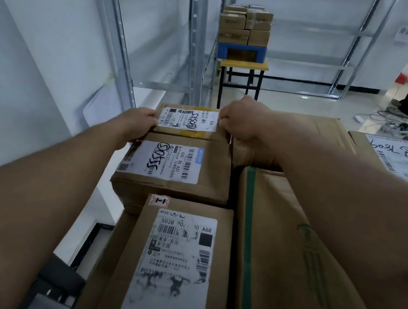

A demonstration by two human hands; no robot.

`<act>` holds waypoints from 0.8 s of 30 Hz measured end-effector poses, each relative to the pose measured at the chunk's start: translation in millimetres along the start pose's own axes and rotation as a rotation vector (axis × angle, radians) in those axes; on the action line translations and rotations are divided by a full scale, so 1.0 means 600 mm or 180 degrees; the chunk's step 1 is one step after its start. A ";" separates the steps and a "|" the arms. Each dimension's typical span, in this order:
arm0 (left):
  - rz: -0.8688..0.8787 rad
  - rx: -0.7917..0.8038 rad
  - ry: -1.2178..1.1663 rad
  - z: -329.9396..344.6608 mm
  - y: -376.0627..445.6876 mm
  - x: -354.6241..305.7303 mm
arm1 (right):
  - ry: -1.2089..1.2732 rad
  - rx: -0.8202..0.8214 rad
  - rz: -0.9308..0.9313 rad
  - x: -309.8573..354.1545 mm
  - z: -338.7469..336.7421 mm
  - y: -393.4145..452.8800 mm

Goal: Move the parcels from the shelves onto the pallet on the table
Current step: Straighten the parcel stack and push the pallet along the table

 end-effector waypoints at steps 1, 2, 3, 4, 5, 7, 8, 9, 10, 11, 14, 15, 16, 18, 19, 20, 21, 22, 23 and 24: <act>0.0022 0.0008 0.0006 0.002 -0.001 -0.002 | 0.0011 -0.0020 -0.0021 0.000 -0.004 -0.001; 0.0055 0.0012 0.0041 0.004 -0.001 -0.004 | 0.0014 -0.0021 -0.0042 0.001 -0.007 -0.003; 0.0088 0.0012 0.0075 0.005 -0.002 -0.004 | 0.0015 -0.0018 -0.0053 0.002 -0.009 -0.006; 0.0095 0.0015 0.0095 0.005 -0.003 -0.004 | 0.0036 -0.0030 -0.0059 0.003 -0.012 -0.009; 0.0089 0.0024 0.0104 0.004 -0.007 -0.002 | 0.0058 -0.0065 -0.0067 0.005 -0.016 -0.013; 0.0118 0.0007 0.0137 -0.004 -0.014 -0.001 | 0.0083 -0.0154 -0.0065 0.008 -0.027 -0.022; 0.0161 -0.0057 0.0194 -0.012 -0.017 -0.002 | 0.0126 -0.0228 -0.0036 0.008 -0.035 -0.027; 0.0224 -0.0145 0.0249 -0.022 -0.023 -0.004 | 0.0185 -0.0286 0.0008 0.006 -0.042 -0.033; 0.0308 -0.0220 0.0297 -0.030 -0.031 -0.009 | 0.0228 -0.0334 0.0039 0.005 -0.047 -0.039; 0.0412 -0.0277 0.0332 -0.039 -0.043 -0.016 | 0.0239 -0.0350 0.0059 0.003 -0.051 -0.047; 0.0663 -0.0367 0.0380 -0.060 -0.092 -0.032 | 0.0274 -0.0376 0.0143 0.001 -0.067 -0.088; 0.0730 -0.0412 0.0386 -0.069 -0.113 -0.034 | 0.0297 -0.0395 0.0185 0.000 -0.074 -0.108; 0.0777 -0.0476 0.0390 -0.080 -0.135 -0.034 | 0.0314 -0.0419 0.0226 0.001 -0.081 -0.130; 0.0842 -0.0631 0.0383 -0.105 -0.183 -0.027 | 0.0321 -0.0473 0.0274 0.003 -0.095 -0.177; 0.0889 -0.0716 0.0376 -0.117 -0.208 -0.021 | 0.0324 -0.0470 0.0276 0.008 -0.102 -0.202; 0.0936 -0.0778 0.0368 -0.128 -0.237 -0.013 | 0.0318 -0.0467 0.0244 0.015 -0.110 -0.230; 0.0993 -0.0817 0.0347 -0.136 -0.265 -0.005 | 0.0321 -0.0457 0.0217 0.023 -0.118 -0.258; 0.1053 -0.0836 0.0313 -0.142 -0.294 0.004 | 0.0373 -0.0454 0.0226 0.030 -0.127 -0.289; 0.1109 -0.0833 0.0271 -0.146 -0.322 0.011 | 0.0463 -0.0446 0.0283 0.036 -0.136 -0.321; 0.1158 -0.0822 0.0231 -0.149 -0.350 0.018 | 0.0571 -0.0450 0.0342 0.043 -0.145 -0.354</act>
Point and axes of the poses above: each hand's wrist, its own y-axis towards the middle knuckle, its own z-axis out of the palm, x = y × z, the point moved 10 cm from there along y, towards the middle knuckle, and after that the axes turned 15 degrees about -x, right-handed, at the moved point
